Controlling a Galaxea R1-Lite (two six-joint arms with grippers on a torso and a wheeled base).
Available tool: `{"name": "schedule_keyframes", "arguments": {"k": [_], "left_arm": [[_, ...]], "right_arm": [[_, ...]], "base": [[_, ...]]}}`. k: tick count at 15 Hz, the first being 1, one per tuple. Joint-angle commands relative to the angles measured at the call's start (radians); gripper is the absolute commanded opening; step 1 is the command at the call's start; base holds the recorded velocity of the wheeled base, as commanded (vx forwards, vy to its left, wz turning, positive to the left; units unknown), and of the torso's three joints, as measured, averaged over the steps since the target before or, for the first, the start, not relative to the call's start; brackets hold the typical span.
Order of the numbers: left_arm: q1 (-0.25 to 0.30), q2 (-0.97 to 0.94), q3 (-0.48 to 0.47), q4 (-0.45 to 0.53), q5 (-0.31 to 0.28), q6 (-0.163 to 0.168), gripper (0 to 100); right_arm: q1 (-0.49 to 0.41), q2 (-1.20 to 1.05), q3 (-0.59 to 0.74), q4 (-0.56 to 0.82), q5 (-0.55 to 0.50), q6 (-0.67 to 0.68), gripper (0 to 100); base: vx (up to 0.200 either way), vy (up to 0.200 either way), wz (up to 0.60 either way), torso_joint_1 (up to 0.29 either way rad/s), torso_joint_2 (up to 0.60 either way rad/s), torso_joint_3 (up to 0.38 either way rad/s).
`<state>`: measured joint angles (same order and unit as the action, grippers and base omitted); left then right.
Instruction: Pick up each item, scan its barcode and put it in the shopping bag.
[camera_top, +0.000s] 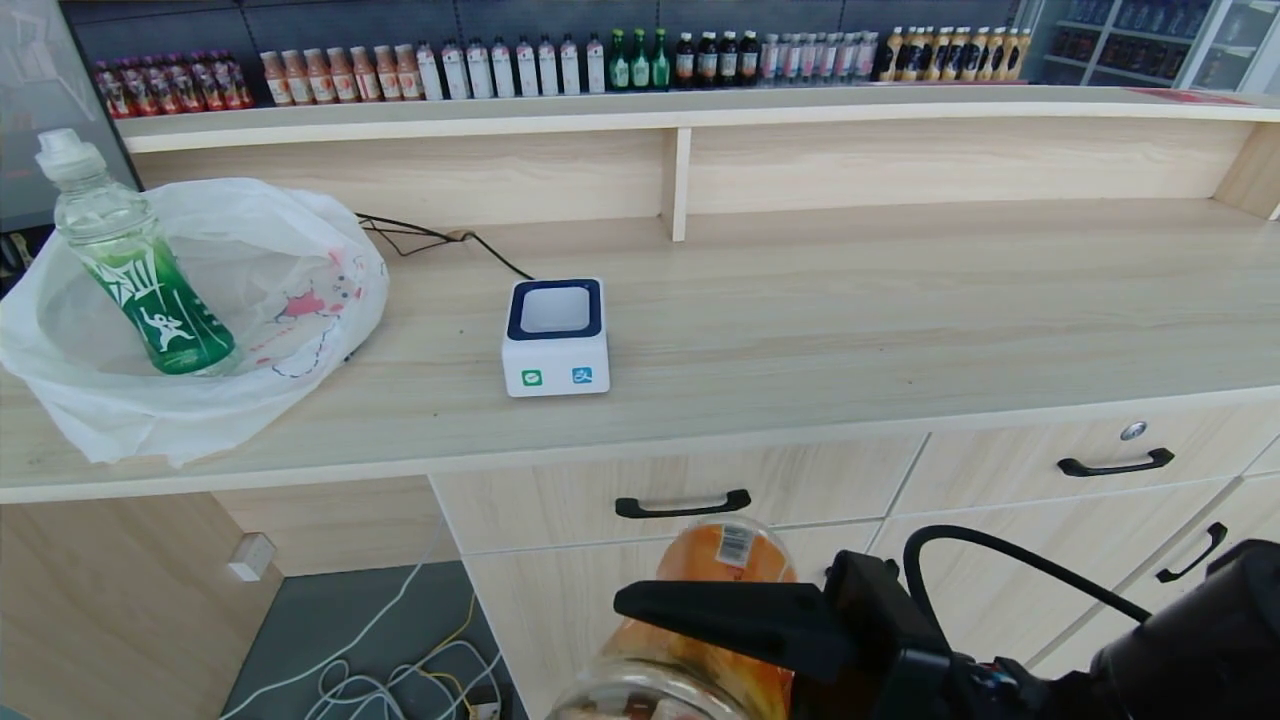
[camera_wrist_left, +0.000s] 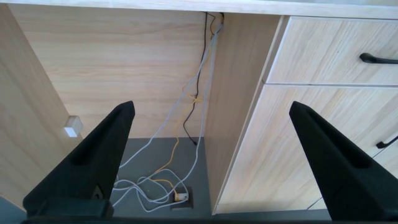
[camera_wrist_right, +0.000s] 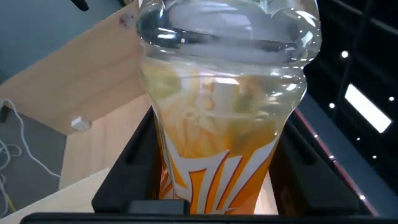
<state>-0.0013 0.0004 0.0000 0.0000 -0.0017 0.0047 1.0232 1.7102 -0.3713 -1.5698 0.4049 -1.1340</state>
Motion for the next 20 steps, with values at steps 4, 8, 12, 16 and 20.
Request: {"name": "schedule_keyframes", "arguments": {"k": [4, 8, 12, 16, 20], "left_arm": [[0.0, 0.0, 0.0, 0.0, 0.0, 0.0, 100], [0.0, 0.0, 0.0, 0.0, 0.0, 0.0, 100], [0.0, 0.0, 0.0, 0.0, 0.0, 0.0, 100], [0.0, 0.0, 0.0, 0.0, 0.0, 0.0, 100], [0.0, 0.0, 0.0, 0.0, 0.0, 0.0, 100]], "right_arm": [[-0.014, 0.04, 0.008, -0.001, 0.008, 0.117, 0], [-0.052, 0.022, -0.051, -0.001, 0.006, 0.263, 0], [-0.051, 0.051, -0.1, -0.001, -0.081, 0.508, 0], [-0.049, 0.048, -0.156, -0.001, -0.337, 0.843, 0], [-0.117, 0.043, -0.209, -0.001, -0.492, 1.062, 0]], "base": [[0.0, 0.0, 0.0, 0.0, 0.0, 0.0], [0.0, 0.0, 0.0, 0.0, 0.0, 0.0], [0.0, 0.0, 0.0, 0.0, 0.0, 0.0], [0.0, 0.0, 0.0, 0.0, 0.0, 0.0], [0.0, 0.0, 0.0, 0.0, 0.0, 0.0]]}}
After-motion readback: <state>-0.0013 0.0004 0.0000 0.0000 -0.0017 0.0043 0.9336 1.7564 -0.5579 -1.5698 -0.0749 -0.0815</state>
